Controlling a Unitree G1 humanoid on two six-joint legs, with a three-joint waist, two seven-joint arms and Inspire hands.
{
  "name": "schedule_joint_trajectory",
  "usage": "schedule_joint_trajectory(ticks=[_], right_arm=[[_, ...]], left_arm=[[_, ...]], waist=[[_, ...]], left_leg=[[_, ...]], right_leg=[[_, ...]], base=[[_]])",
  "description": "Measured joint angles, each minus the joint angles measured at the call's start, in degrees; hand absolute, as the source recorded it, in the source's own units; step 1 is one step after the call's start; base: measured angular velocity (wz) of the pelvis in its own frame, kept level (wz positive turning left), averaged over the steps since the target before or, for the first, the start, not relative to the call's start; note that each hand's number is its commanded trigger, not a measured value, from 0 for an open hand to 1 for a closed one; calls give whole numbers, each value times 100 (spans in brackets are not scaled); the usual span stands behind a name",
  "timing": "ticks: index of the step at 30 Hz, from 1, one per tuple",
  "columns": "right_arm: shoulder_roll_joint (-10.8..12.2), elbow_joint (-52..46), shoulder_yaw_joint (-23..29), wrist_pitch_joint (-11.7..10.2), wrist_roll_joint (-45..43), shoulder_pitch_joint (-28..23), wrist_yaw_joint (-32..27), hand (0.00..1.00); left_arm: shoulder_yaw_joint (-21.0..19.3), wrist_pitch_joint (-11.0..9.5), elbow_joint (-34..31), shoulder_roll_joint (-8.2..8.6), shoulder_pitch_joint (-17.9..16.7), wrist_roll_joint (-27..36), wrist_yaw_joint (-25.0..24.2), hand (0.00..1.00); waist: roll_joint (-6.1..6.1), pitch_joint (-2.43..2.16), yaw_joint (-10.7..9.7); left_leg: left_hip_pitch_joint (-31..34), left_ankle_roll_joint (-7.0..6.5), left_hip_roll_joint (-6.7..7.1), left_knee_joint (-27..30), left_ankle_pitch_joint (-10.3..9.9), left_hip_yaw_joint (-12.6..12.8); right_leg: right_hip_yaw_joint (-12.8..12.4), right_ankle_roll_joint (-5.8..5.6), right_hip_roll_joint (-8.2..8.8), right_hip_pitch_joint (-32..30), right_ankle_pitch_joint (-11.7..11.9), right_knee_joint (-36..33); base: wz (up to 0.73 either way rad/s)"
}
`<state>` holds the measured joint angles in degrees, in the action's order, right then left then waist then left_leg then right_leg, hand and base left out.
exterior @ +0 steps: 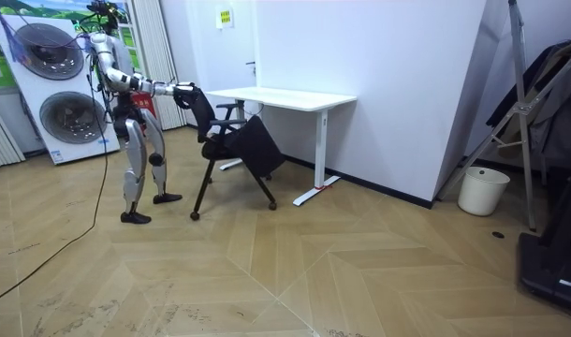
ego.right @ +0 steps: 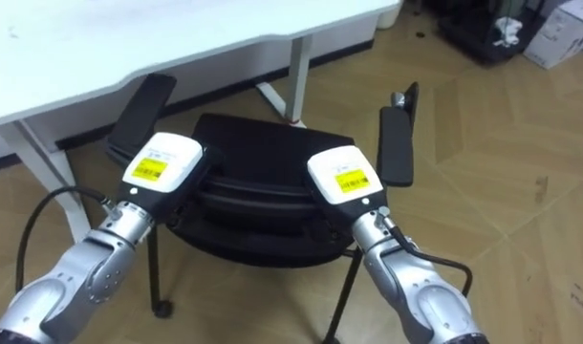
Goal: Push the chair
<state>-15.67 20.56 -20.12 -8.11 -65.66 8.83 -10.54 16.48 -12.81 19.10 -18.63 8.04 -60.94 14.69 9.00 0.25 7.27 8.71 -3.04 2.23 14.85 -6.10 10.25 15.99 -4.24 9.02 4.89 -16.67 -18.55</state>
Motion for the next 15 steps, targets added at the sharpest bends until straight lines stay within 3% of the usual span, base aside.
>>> schedule_joint_trajectory(ticks=[6,11,15], right_arm=[[-3,-110,0,-12,-1,7,59,100],[3,-78,-4,23,20,80,-10,100],[72,166,-141,52,70,391,-63,100]], left_arm=[[-74,8,-89,-17,-37,-60,70,100],[-108,12,-104,-13,50,-110,68,100],[-256,42,-171,-46,39,-182,91,100]], waist=[[106,11,105],[181,52,389],[234,70,483]], left_leg=[[14,-9,134,32,0,-267],[70,-62,167,64,-38,-196],[156,-94,179,76,-89,-206]], right_leg=[[296,-23,43,155,-14,96],[274,-41,70,153,-24,109],[376,-43,109,74,-24,-26]], base=[[28],[11],[3]])
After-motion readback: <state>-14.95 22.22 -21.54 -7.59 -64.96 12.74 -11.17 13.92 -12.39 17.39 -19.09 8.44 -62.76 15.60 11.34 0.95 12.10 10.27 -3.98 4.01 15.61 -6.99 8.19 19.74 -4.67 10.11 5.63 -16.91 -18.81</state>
